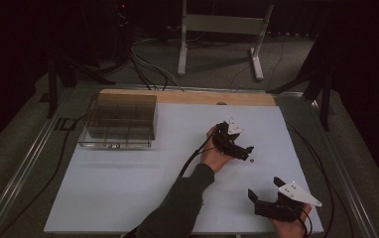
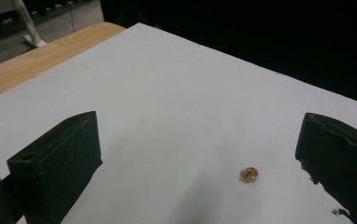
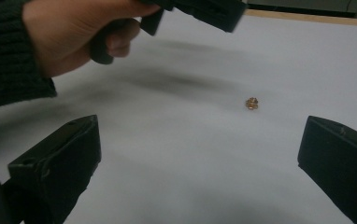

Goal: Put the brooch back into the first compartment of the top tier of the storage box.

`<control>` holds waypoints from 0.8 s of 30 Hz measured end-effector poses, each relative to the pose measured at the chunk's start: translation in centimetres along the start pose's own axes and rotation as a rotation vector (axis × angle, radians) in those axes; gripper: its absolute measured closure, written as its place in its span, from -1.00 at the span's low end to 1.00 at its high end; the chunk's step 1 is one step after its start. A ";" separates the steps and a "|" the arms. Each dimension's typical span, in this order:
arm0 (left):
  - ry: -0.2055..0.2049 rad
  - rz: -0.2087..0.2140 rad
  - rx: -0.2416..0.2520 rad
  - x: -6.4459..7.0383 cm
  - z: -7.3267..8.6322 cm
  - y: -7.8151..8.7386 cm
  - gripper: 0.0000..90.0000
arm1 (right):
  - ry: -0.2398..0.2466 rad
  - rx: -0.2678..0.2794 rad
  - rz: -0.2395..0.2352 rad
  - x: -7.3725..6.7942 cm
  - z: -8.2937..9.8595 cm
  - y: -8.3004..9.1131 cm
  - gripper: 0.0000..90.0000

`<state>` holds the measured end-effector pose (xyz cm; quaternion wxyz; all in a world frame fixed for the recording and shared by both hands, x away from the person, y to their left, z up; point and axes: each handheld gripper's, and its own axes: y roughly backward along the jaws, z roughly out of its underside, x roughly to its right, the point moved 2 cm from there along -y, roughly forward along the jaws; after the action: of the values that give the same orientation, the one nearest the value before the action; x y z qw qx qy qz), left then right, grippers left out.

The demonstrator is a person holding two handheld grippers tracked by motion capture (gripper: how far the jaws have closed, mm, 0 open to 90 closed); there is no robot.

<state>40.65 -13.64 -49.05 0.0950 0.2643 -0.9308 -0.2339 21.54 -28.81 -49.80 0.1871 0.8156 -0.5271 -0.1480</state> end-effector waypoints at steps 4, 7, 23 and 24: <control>0.000 -0.008 0.004 0.5 0.0 -0.6 -0.98 | 0.006 -0.007 -0.007 -0.1 0.0 -0.1 -1.00; 0.003 -0.013 0.005 0.8 0.2 -1.2 -0.98 | 0.005 -0.024 -0.013 -0.1 0.1 -0.3 -1.00; -0.034 -0.020 -0.124 3.4 1.3 -4.2 -0.80 | 0.007 -0.038 -0.026 0.0 0.1 -0.2 -1.00; -0.038 -0.027 -0.136 3.6 1.4 -4.3 -0.71 | 0.007 -0.037 -0.026 0.0 0.1 -0.2 -1.00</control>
<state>39.17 -18.29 -52.15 0.0917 0.2652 -0.9108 -0.3027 21.69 -28.78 -50.02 0.2022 0.8193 -0.5129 -0.1575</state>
